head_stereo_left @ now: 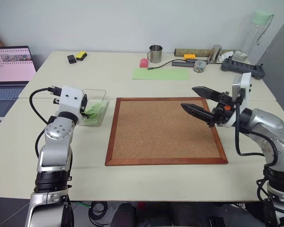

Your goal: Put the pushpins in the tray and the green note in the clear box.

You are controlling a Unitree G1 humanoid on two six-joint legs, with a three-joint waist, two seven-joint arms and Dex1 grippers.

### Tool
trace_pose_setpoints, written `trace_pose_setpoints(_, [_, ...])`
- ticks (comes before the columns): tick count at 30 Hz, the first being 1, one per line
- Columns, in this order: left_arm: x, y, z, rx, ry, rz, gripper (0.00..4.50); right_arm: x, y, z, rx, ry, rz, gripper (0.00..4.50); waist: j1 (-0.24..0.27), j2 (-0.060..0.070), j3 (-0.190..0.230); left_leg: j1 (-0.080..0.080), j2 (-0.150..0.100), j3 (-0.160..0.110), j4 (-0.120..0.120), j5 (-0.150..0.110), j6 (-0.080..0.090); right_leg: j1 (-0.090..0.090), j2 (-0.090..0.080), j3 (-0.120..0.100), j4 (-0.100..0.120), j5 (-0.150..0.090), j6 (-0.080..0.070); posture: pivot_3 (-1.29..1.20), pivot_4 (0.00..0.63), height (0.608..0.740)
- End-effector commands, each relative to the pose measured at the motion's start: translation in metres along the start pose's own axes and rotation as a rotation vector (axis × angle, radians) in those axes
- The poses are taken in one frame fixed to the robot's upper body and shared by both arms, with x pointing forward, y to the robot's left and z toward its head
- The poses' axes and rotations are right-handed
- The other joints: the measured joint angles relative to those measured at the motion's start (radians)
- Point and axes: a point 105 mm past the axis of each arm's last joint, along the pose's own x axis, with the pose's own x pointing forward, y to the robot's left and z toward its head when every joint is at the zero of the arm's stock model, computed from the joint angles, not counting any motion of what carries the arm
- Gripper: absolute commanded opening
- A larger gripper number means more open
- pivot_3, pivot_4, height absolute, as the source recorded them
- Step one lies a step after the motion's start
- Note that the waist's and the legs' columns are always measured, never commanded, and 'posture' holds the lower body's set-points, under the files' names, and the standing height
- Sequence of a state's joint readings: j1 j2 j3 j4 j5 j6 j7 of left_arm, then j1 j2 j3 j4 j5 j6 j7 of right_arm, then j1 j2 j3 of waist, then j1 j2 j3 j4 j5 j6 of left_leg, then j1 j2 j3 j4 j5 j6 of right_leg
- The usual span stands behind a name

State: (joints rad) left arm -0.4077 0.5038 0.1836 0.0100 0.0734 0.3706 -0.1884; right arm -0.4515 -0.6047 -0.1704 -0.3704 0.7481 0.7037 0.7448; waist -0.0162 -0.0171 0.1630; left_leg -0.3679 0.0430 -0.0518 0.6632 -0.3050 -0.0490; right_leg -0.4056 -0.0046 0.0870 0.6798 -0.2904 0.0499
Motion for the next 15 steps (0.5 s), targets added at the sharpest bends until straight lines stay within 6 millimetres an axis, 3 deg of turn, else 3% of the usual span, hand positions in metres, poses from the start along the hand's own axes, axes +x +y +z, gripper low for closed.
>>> trace_pose_setpoints(1, [0.001, 0.004, 0.015, 0.021, -0.056, -0.006, 2.78, 0.0, 0.009, 0.01, -0.041, -0.022, 0.038, 4.5, 0.0, 0.0, 0.0, 0.0, 0.0, 0.0, 0.0, 0.0, 0.0, 0.0, 0.0, 0.0, 0.0, 0.0, 0.0, 0.0, 0.15, 0.74])
trace_pose_setpoints(4, [0.003, -0.007, 0.031, -0.005, -0.122, -0.093, 3.38, -0.002, 0.007, 0.007, -0.044, -0.013, 0.027, 4.5, 0.0, 0.0, 0.0, 0.0, 0.0, 0.0, 0.0, 0.0, 0.0, 0.0, 0.0, 0.0, 0.0, 0.0, 0.0, 0.0, 0.15, 0.74])
trace_pose_setpoints(9, [-0.009, -0.06, 0.067, -0.118, -0.225, -0.468, 4.41, -0.008, -0.008, -0.005, -0.085, 0.052, -0.061, 4.5, 0.007, 0.0, 0.0, -0.001, 0.0, 0.0, 0.0, 0.0, 0.0, 0.0, 0.0, -0.001, 0.0, 0.0, 0.0, 0.0, 0.15, 0.74])
trace_pose_setpoints(12, [-0.026, -0.09, 0.069, -0.125, -0.206, -0.698, 4.46, -0.015, -0.016, -0.021, -0.11, 0.136, -0.11, 4.5, 0.006, 0.0, 0.0, -0.001, 0.0, 0.001, 0.0, 0.0, 0.0, 0.0, 0.0, 0.0, 0.0, 0.0, 0.0, 0.0, 0.15, 0.74])
trace_pose_setpoints(15, [-0.045, -0.113, 0.059, -0.126, -0.164, -0.859, 4.46, -0.022, -0.023, -0.03, -0.102, 0.172, -0.166, 4.5, 0.002, 0.0, 0.0, 0.0, 0.0, 0.0, 0.0, 0.0, 0.0, 0.0, 0.001, 0.0, 0.0, 0.0, 0.0, 0.0, 0.15, 0.74])
